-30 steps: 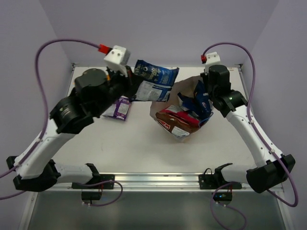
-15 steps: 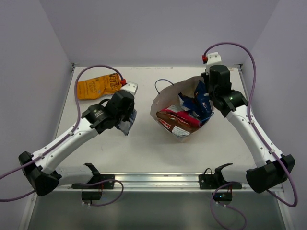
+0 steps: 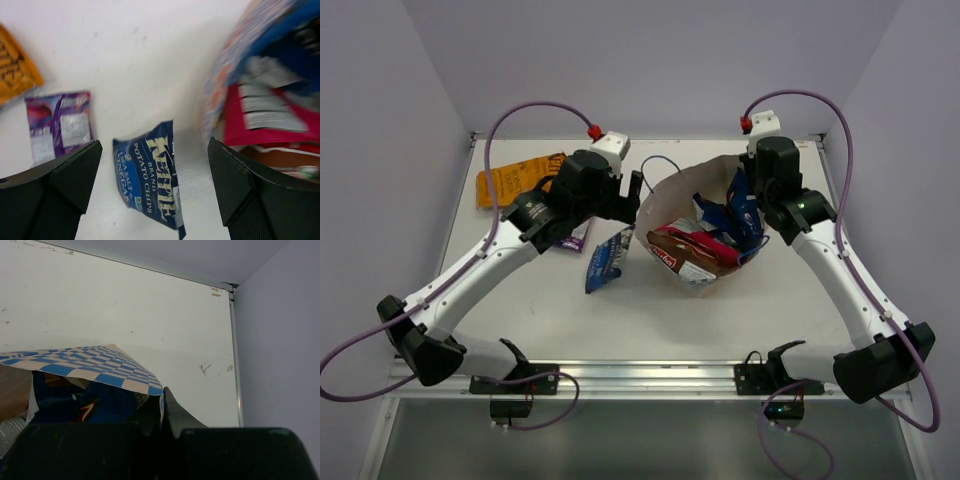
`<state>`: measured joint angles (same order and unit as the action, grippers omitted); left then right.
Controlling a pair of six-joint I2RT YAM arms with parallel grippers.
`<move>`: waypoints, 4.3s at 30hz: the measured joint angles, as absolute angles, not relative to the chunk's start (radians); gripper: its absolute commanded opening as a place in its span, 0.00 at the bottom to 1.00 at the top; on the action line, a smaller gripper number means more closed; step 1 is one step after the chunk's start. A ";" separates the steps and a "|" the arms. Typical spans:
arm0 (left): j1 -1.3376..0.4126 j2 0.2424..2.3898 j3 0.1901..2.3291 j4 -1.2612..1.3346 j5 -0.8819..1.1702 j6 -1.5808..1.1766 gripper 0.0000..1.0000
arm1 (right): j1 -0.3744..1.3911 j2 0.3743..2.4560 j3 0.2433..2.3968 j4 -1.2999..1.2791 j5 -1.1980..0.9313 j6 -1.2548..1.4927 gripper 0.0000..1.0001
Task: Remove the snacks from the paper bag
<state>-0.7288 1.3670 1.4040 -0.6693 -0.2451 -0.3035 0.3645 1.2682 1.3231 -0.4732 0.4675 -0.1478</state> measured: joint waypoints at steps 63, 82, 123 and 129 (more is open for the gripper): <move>-0.862 1.285 1.798 -0.510 -0.337 -0.317 0.00 | 0.330 1.256 1.312 -0.460 0.507 -0.147 0.00; -0.387 1.689 1.549 -0.252 -0.208 -0.225 0.00 | 0.326 1.256 1.286 -0.445 0.503 -0.145 0.00; -0.921 1.573 1.414 -0.343 0.274 0.223 0.88 | 0.347 1.254 1.364 -0.508 0.371 -0.152 0.00; -0.925 1.655 1.480 -0.366 0.323 0.296 0.85 | 0.347 1.254 1.359 -0.507 0.371 -0.152 0.00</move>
